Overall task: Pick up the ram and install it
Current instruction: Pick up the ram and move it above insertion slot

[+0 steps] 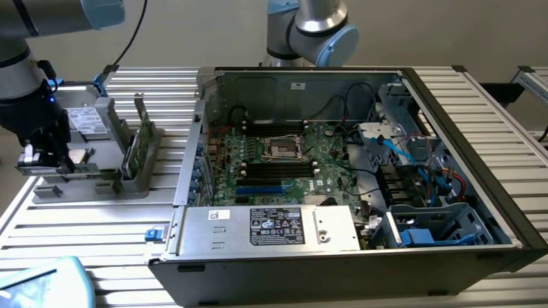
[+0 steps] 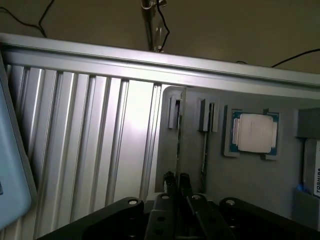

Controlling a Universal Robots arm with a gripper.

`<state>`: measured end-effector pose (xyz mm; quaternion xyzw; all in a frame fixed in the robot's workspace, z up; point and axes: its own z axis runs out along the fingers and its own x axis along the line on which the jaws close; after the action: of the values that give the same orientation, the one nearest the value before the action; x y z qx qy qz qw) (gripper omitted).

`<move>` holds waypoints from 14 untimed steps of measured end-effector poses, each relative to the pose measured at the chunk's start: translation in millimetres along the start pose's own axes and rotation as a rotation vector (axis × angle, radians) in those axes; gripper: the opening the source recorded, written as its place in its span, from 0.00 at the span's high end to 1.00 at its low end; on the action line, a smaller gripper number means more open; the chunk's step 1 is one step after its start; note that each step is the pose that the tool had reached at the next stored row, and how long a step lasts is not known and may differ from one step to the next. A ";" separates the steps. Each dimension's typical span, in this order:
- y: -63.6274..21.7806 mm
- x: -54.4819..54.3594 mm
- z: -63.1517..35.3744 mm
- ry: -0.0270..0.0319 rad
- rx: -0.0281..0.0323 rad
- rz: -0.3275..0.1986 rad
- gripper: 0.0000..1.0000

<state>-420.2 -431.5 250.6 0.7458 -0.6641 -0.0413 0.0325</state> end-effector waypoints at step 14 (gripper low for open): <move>-27.9 7.3 -52.1 -0.0056 -0.0236 0.000 0.86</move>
<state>-386.3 -435.9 299.4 0.7454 -0.6635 -0.0512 0.0394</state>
